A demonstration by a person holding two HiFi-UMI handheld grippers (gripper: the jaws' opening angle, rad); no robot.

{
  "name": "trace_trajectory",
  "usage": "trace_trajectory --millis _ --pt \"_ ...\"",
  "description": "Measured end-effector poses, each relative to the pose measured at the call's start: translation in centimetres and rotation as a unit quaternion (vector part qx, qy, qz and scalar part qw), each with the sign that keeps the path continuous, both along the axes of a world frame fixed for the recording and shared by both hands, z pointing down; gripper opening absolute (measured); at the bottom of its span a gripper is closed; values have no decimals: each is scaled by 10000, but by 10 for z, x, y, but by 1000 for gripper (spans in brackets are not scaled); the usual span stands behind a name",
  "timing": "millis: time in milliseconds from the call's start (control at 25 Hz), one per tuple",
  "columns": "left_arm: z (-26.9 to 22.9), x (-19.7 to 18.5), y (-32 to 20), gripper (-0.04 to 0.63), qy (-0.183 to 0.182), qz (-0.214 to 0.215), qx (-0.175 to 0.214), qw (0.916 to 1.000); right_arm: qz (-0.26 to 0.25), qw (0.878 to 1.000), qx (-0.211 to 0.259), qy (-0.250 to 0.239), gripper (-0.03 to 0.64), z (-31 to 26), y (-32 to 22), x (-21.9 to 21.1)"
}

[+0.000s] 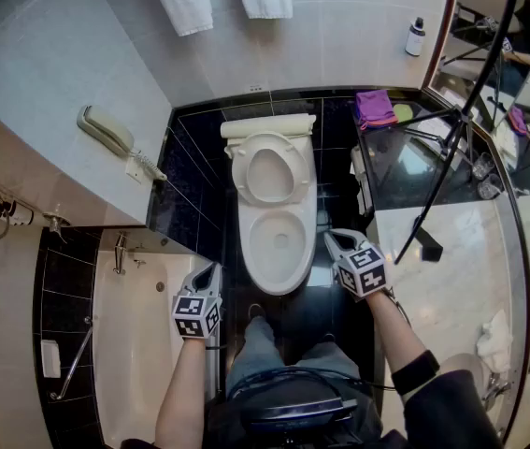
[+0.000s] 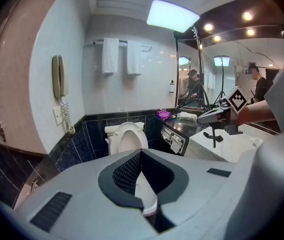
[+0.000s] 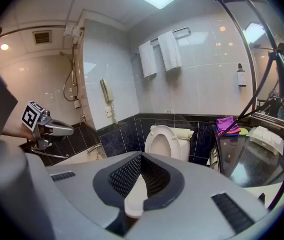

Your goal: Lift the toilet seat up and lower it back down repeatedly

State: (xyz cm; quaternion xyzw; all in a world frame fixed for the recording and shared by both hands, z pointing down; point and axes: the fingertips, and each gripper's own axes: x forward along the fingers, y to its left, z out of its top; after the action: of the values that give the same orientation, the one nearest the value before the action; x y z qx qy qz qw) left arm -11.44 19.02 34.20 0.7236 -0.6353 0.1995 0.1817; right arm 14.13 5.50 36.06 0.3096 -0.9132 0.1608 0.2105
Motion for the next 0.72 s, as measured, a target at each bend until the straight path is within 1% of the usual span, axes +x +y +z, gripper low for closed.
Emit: trace_trajectory --millis 160,280,360,480,600,720 --pt "19 3 -36 -2 43 237 60 9997 -101 9990 273 351 26 11 -29 -22" --pt "31 -2 -68 -2 58 393 158 9991 -114 9956 533 763 26 20 -56 -42" --pt "37 -9 -90 -2 88 431 178 9989 -144 9926 623 1033 26 24 -75 -59" --pt "47 -18 -116 -2 117 475 159 9987 -291 9862 811 1411 59 34 -112 -85" --pt "60 -29 -140 -2 84 514 111 9986 -449 9810 986 1609 108 51 -155 -112" --pt "75 -42 -161 -2 127 482 109 9987 -666 9718 1227 1901 147 63 -198 -140"
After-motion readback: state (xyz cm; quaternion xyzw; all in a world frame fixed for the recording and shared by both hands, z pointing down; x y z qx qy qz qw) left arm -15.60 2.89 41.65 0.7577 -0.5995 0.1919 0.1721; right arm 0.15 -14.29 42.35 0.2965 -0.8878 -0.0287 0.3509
